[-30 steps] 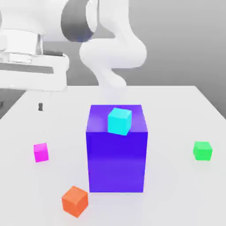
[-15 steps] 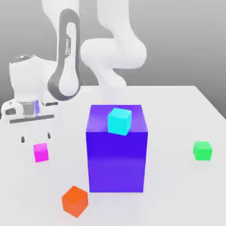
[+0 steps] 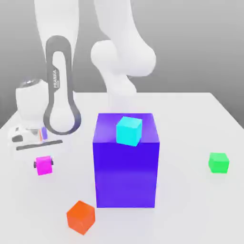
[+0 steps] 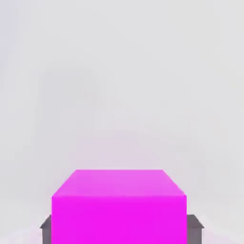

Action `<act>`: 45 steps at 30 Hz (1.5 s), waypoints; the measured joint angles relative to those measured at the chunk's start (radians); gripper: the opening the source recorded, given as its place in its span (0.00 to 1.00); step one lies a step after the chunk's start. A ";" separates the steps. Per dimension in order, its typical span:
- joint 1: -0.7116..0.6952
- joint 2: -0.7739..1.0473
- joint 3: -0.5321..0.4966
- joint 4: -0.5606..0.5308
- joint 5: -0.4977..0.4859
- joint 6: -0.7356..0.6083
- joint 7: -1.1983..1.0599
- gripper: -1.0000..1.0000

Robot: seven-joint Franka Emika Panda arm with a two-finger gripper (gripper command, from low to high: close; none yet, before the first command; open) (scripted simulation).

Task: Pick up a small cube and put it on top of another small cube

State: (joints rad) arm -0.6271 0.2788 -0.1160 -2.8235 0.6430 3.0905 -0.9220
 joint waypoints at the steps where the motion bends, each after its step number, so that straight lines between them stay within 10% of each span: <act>1: -0.019 0.009 0.023 0.002 0.014 0.008 -0.011 0.00; 16: 0.251 -0.263 -0.412 -0.080 -0.613 -0.170 0.455 0.00; 45: 0.711 -0.452 0.135 0.224 -0.846 -0.215 0.849 0.00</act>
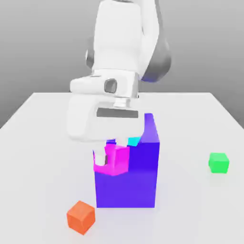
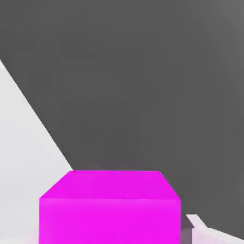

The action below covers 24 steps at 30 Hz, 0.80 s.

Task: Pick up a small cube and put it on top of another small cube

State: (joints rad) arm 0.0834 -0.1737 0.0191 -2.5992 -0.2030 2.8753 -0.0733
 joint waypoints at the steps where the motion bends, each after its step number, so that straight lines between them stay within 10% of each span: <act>1: 0.028 -0.005 0.026 0.004 0.001 -0.005 0.001 0.00; 11: 0.365 -0.006 0.279 0.040 0.071 -0.076 -0.080 0.00; 24: 0.544 0.048 0.323 -0.106 0.244 -0.174 -0.382 0.00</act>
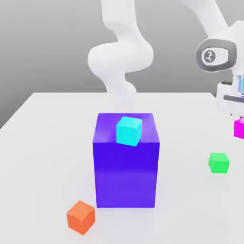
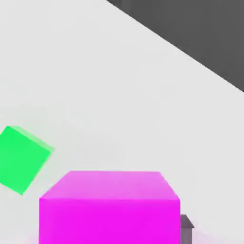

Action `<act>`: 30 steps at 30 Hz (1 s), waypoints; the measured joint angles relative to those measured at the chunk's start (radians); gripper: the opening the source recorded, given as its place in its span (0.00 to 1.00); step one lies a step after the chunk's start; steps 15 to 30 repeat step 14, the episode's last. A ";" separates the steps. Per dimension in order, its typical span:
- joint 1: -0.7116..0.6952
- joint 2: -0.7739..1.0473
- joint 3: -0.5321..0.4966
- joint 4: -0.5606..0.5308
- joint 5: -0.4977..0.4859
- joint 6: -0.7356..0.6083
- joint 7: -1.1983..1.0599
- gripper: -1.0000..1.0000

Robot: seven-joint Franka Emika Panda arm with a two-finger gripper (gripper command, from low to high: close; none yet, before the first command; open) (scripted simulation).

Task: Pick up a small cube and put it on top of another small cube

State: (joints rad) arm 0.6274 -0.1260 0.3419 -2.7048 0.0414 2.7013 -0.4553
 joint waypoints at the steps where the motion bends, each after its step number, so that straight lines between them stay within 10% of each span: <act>1: 0.007 0.004 0.008 -0.012 0.010 -0.007 -0.020 0.00; 10: 0.054 0.218 -0.024 -0.048 -0.143 0.137 0.036 0.00; 11: 0.065 0.248 -0.042 -0.046 -0.178 0.163 0.061 1.00; 30: 0.065 0.248 -0.042 -0.046 -0.178 0.163 0.061 1.00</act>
